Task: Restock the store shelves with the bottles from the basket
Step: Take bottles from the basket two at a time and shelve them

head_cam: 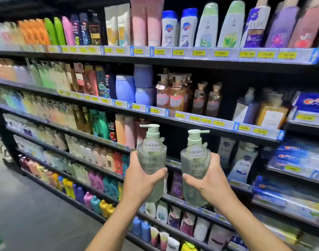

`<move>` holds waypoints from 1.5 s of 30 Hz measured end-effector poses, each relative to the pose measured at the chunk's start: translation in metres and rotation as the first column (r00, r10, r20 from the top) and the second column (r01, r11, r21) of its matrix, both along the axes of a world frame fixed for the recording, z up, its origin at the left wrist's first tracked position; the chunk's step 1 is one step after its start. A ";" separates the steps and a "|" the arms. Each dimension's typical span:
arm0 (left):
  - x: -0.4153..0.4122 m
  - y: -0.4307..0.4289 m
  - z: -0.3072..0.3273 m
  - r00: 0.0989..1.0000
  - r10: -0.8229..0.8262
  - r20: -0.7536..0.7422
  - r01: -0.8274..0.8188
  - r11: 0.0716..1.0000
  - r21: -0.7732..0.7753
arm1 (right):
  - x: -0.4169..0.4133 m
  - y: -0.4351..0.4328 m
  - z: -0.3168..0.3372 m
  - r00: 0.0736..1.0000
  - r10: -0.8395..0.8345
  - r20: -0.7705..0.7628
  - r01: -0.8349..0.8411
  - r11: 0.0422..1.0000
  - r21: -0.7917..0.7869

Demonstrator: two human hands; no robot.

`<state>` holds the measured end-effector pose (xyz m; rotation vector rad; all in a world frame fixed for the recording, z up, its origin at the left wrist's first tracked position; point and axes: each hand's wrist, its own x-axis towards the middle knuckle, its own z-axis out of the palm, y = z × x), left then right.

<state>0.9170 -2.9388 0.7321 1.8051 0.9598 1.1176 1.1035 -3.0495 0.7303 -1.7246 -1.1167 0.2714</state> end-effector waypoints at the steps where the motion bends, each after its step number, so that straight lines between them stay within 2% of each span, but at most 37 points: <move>1: 0.000 0.009 -0.001 1.000 -0.009 0.003 0.009 1.000 0.001 | -0.001 0.006 -0.001 1.000 -0.003 0.002 0.003 1.000 -0.002; 9: 0.022 0.080 -0.019 0.997 -0.075 0.025 0.076 0.997 -0.006 | 0.018 0.065 -0.020 1.000 -0.014 -0.002 0.014 1.000 -0.013; 14: 0.047 0.135 -0.038 0.997 -0.072 0.015 0.072 0.997 0.041 | 0.040 0.115 -0.036 1.000 -0.015 0.004 0.015 1.000 0.005; 21: 0.079 0.193 -0.045 0.984 -0.177 0.016 0.176 0.982 0.063 | 0.070 0.171 -0.048 0.999 -0.015 0.032 0.015 1.000 0.000; 33: 0.125 0.263 -0.092 0.981 -0.194 0.003 0.193 0.977 0.092 | 0.093 0.225 -0.087 0.986 -0.148 0.080 0.149 0.989 -0.010; 41: 0.154 0.301 -0.116 0.972 -0.233 -0.033 0.234 0.972 0.015 | 0.107 0.261 -0.116 0.930 -0.365 -0.035 0.352 0.916 -0.193; 45: 0.168 0.314 -0.128 0.959 -0.224 -0.176 0.211 0.973 -0.090 | 0.119 0.279 -0.121 0.885 -0.465 -0.013 0.440 0.845 -0.305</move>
